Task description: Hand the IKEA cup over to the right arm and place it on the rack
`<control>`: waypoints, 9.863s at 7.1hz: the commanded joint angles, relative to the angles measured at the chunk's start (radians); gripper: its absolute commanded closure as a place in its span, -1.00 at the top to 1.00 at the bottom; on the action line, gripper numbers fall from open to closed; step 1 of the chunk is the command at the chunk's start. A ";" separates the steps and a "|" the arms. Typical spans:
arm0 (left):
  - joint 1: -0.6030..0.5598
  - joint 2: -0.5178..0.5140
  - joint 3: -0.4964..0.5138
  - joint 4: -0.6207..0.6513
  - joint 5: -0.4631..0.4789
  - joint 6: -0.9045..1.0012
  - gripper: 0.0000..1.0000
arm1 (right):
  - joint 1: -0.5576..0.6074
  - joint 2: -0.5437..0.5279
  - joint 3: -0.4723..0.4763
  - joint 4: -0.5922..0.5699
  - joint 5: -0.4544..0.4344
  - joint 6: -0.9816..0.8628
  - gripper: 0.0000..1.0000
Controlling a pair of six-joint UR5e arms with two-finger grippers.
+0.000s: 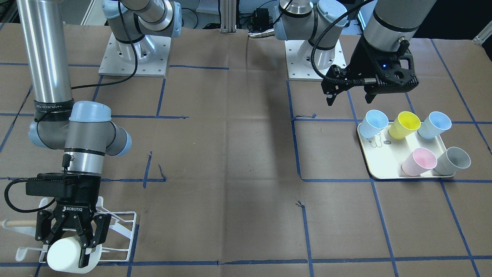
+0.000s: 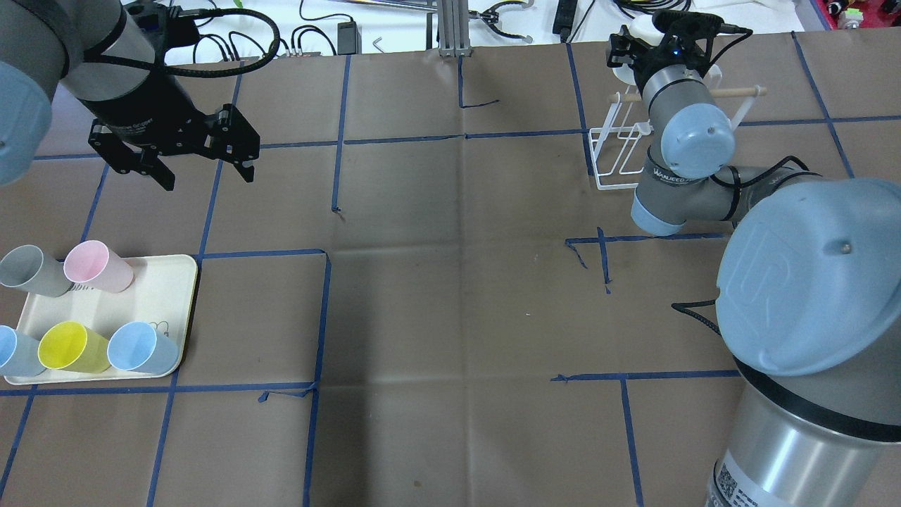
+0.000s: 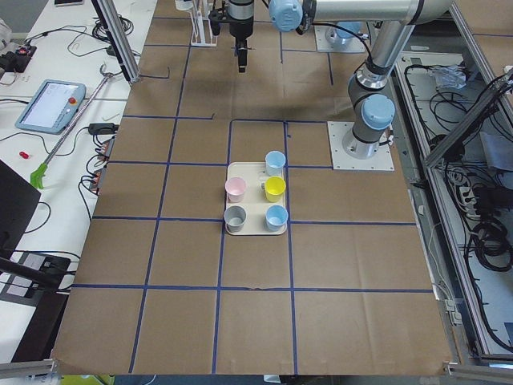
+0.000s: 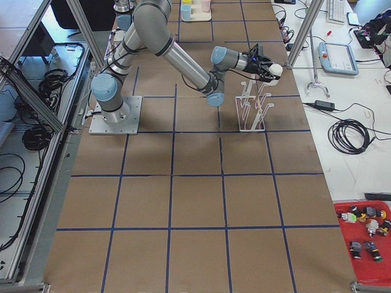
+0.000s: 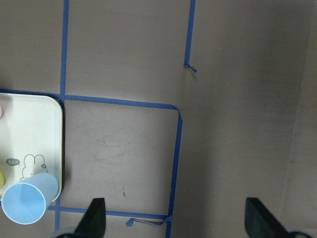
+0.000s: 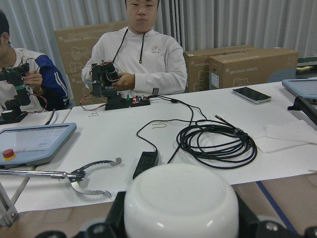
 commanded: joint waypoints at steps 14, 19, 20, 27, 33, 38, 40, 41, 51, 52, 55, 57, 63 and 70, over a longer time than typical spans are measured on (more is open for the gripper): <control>0.493 0.125 -0.467 0.277 0.026 0.586 0.98 | 0.167 -0.377 -0.012 0.330 -0.001 0.315 1.00; 0.493 0.054 -0.638 0.507 -0.006 0.587 0.98 | 0.253 -0.385 0.054 0.238 0.004 0.686 1.00; 0.493 0.022 -0.639 0.538 -0.004 0.587 0.97 | 0.261 -0.385 0.056 0.236 0.004 0.745 1.00; 0.498 0.014 -0.674 0.530 0.043 0.586 0.69 | 0.267 -0.384 0.100 0.150 0.002 0.915 1.00; 0.501 0.016 -0.662 0.532 0.072 0.590 -1.00 | 0.268 -0.378 0.126 0.123 0.002 1.020 1.00; 0.493 0.082 -0.278 0.107 0.068 0.590 -1.00 | 0.296 -0.400 0.171 0.121 -0.002 1.214 1.00; 0.490 0.042 -0.050 -0.073 0.056 0.596 -1.00 | 0.299 -0.451 0.217 0.132 -0.003 1.354 1.00; 0.484 0.008 0.003 -0.076 0.004 0.611 -1.00 | 0.299 -0.472 0.241 0.136 -0.001 1.395 1.00; 0.262 -0.081 -0.281 0.891 -1.130 0.656 -1.00 | 0.308 -0.482 0.281 0.138 0.054 1.563 1.00; 0.205 -0.084 -0.332 0.982 -1.129 0.655 -1.00 | 0.308 -0.483 0.280 0.138 0.050 1.563 1.00; 0.147 -0.150 -0.508 1.374 -1.142 0.659 -1.00 | 0.308 -0.480 0.278 0.139 0.069 1.566 1.00; 0.072 -0.165 -0.533 1.538 -1.159 0.563 -1.00 | 0.310 -0.480 0.281 0.143 0.131 1.581 1.00; 0.007 -0.161 -0.535 1.541 -1.150 0.561 -0.99 | 0.310 -0.488 0.333 0.189 0.154 1.612 1.00; 0.007 -0.159 -0.530 1.540 -1.149 0.559 -0.97 | 0.379 -0.502 0.306 0.283 0.152 1.628 0.99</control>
